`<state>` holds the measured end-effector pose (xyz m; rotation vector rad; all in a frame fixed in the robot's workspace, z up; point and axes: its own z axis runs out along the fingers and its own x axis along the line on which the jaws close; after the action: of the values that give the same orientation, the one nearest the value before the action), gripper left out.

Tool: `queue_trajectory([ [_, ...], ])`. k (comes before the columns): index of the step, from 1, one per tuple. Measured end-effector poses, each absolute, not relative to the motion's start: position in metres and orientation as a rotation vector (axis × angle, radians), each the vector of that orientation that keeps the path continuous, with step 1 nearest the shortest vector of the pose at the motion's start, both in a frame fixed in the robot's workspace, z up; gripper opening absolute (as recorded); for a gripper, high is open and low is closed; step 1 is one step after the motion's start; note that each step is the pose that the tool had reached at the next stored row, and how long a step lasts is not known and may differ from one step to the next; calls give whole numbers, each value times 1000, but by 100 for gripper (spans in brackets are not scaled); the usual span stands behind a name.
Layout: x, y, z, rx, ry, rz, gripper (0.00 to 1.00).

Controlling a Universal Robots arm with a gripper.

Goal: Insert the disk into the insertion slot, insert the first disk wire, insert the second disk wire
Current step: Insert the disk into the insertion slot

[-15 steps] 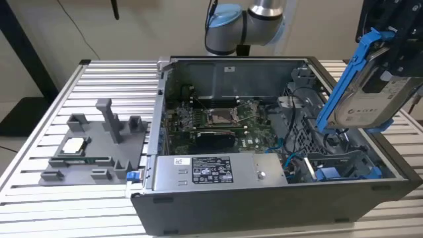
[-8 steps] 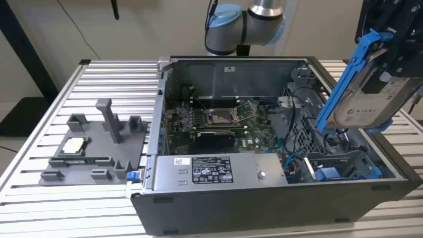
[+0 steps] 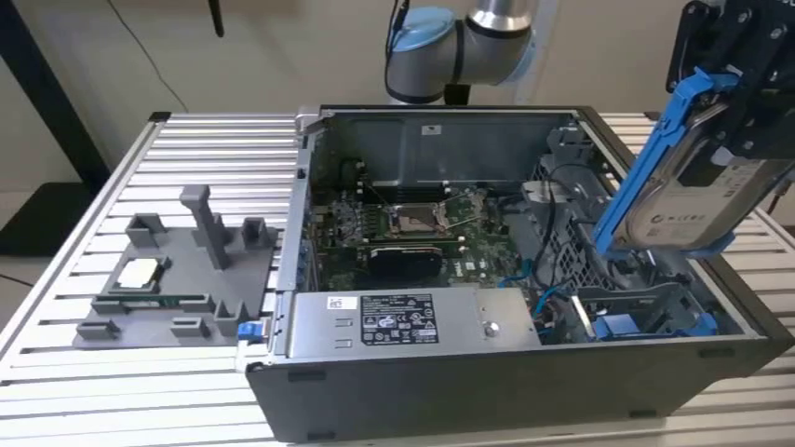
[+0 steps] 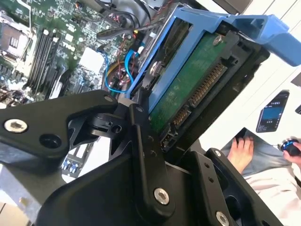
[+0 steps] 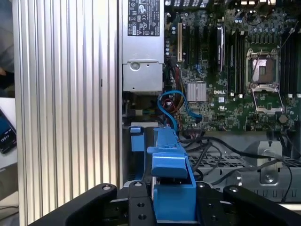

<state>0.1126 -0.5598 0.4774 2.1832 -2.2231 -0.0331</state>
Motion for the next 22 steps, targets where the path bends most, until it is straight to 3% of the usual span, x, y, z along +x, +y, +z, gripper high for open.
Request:
queue_trajectory([
  [22,125,-579,451,2164,-2199,-85,33],
])
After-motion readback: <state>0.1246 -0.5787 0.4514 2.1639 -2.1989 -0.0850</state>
